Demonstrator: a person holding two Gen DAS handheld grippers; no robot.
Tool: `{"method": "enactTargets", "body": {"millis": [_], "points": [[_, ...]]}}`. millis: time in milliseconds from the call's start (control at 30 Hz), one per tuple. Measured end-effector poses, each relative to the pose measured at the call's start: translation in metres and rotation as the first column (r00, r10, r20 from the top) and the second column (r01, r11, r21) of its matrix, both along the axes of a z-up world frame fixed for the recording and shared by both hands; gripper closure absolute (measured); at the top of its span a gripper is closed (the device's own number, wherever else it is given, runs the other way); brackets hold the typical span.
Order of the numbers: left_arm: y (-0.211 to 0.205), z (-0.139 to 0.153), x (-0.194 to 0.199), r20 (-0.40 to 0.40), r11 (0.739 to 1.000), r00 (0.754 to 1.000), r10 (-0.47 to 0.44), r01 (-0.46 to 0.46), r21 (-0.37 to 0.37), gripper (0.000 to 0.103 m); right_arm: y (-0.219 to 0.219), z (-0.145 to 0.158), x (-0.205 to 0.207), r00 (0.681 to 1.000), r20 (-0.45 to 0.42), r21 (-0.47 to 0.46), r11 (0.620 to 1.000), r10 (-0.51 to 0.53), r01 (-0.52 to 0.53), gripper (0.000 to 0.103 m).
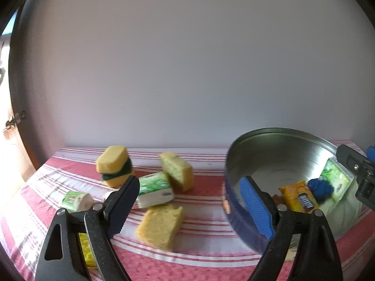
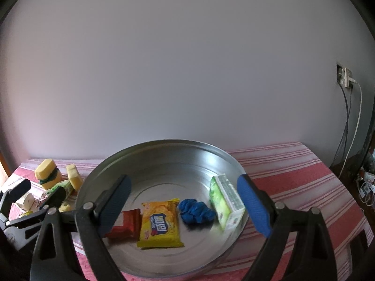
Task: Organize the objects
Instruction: 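Grasp the yellow packet with left tool while right tool approaches yellow sponge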
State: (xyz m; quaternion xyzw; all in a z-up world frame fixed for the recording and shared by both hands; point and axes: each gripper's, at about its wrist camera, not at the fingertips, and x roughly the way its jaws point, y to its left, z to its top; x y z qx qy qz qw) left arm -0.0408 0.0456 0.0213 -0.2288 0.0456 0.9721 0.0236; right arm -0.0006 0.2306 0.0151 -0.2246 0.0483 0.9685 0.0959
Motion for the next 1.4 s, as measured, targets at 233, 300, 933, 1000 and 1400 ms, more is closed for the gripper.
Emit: {"method": "enactTargets", "body": {"millis": [233,300,933,1000,1400], "points": [[-0.020,-0.002,-0.004,0.011,0.999,0.999,0.034,-0.034,0.005,0.014,-0.019,-0.004,0.006,1.000,-0.011,0.025,1.000,0.008,-0.008,0.010],[-0.022,-0.003,-0.004,0.014,0.999,0.999,0.040,-0.040,0.004,0.014,-0.022,-0.005,0.008,1.000,-0.012,0.017,1.000,0.013,-0.013,0.010],[-0.083,-0.015,-0.004,0.075,0.991,0.988,0.137,-0.137,-0.005,0.014,-0.079,-0.007,0.018,0.994,-0.022,-0.038,0.993,0.107,-0.108,0.017],[-0.094,-0.018,-0.005,0.094,0.988,0.984,0.153,-0.155,0.004,0.014,-0.086,-0.007,0.019,0.992,-0.018,-0.043,0.991,0.123,-0.123,0.018],[-0.155,-0.044,-0.009,0.233,0.966,0.940,0.249,-0.259,0.014,0.014,-0.153,-0.017,0.018,0.963,0.023,-0.004,0.963,0.269,-0.269,0.019]]}}
